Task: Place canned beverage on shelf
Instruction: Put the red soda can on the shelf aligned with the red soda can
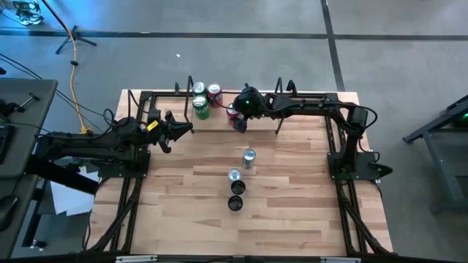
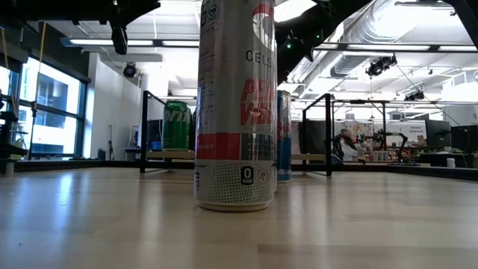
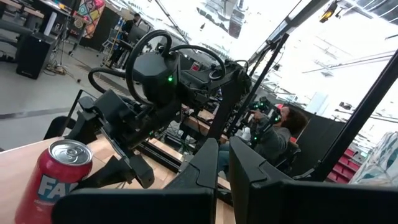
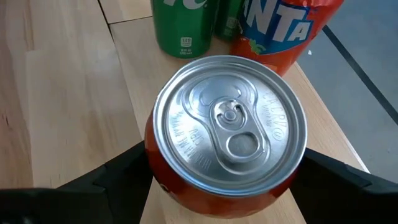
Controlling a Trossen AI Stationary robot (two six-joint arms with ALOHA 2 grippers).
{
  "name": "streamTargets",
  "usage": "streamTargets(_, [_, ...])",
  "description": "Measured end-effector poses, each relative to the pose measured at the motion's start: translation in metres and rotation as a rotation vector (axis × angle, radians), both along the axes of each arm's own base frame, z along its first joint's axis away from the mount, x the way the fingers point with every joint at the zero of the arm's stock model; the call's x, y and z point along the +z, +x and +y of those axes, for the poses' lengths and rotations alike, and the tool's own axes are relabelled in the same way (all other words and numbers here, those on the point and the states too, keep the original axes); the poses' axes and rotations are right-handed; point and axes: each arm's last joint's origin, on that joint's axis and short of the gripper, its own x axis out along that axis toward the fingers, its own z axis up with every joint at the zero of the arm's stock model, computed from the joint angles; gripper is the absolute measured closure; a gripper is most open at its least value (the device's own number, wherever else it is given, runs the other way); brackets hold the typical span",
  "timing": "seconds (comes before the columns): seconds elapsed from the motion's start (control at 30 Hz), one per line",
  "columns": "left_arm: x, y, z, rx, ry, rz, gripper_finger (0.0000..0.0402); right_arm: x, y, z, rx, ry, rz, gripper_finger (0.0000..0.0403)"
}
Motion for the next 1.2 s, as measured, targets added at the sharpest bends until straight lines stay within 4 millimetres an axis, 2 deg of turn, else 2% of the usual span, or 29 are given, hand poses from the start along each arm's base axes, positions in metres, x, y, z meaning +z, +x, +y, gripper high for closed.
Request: streamTargets(1.2, [-0.0003, 0.0001, -0.0002, -0.004, 0.001, 0.003, 0.0400, -0.0012, -0.0010, -0.0004, -0.054, 0.033, -0.002, 0.0086])
